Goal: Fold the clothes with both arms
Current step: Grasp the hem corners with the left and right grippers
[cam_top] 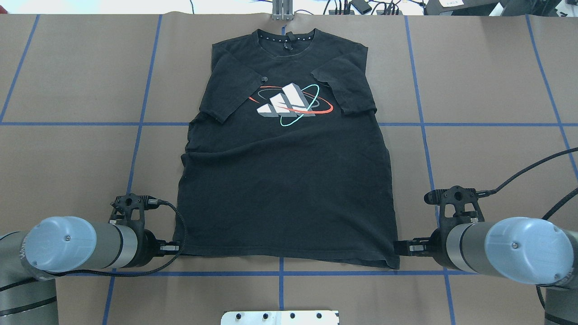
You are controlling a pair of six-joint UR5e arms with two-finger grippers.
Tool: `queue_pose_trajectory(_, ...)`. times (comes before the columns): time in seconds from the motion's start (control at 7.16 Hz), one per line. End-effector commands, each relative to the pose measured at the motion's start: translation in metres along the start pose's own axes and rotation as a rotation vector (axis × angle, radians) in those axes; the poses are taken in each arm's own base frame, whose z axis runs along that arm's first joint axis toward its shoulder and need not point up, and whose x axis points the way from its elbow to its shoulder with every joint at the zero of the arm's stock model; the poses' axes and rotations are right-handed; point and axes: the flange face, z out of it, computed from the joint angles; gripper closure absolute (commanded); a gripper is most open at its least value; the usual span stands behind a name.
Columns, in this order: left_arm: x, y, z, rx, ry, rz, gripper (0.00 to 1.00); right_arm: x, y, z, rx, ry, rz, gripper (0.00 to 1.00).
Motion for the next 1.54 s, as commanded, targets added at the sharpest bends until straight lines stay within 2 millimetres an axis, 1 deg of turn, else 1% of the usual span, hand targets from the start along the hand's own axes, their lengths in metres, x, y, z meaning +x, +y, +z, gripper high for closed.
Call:
queue_pose_trajectory(0.0, 0.003, 0.0, -0.005, 0.003, 0.011, 0.003, 1.0, -0.009, 0.007, 0.025, 0.015, -0.012, -0.014, 0.01)
queue_pose_trajectory(0.14, 0.006, 0.0, -0.009, 0.005, 0.02, 0.003, 1.0, -0.01, 0.008, 0.038, 0.022, -0.043, -0.001, 0.01)
queue_pose_trajectory(0.28, 0.011, 0.0, -0.017, 0.011, 0.035, 0.005, 1.0, -0.013, 0.017, 0.048, 0.021, -0.047, 0.044, 0.01)
queue_pose_trajectory(0.42, 0.01, 0.0, -0.018, 0.014, 0.035, 0.007, 1.0, -0.02, 0.026, 0.056, 0.029, -0.056, 0.036, 0.02)
queue_pose_trajectory(0.56, 0.011, 0.0, -0.021, 0.017, 0.04, 0.008, 1.0, -0.023, 0.026, 0.065, 0.035, -0.06, 0.036, 0.12)
queue_pose_trajectory(0.7, 0.012, 0.0, -0.021, 0.018, 0.042, 0.006, 1.0, -0.022, 0.028, 0.067, 0.033, -0.058, 0.034, 0.25)
queue_pose_trajectory(0.84, 0.013, 0.001, -0.021, 0.016, 0.043, 0.008, 1.0, -0.022, 0.032, 0.069, 0.025, -0.054, 0.028, 0.31)
queue_pose_trajectory(0.98, 0.013, 0.0, -0.022, 0.02, 0.044, 0.007, 1.0, -0.023, 0.033, 0.069, 0.025, -0.056, 0.024, 0.32)
queue_pose_trajectory(1.12, 0.015, 0.001, -0.022, 0.018, 0.046, 0.009, 1.0, -0.02, 0.035, 0.07, 0.022, -0.049, 0.022, 0.37)
queue_pose_trajectory(1.4, 0.015, 0.001, -0.022, 0.018, 0.046, 0.009, 1.0, -0.018, 0.043, 0.073, 0.007, -0.034, 0.01, 0.41)
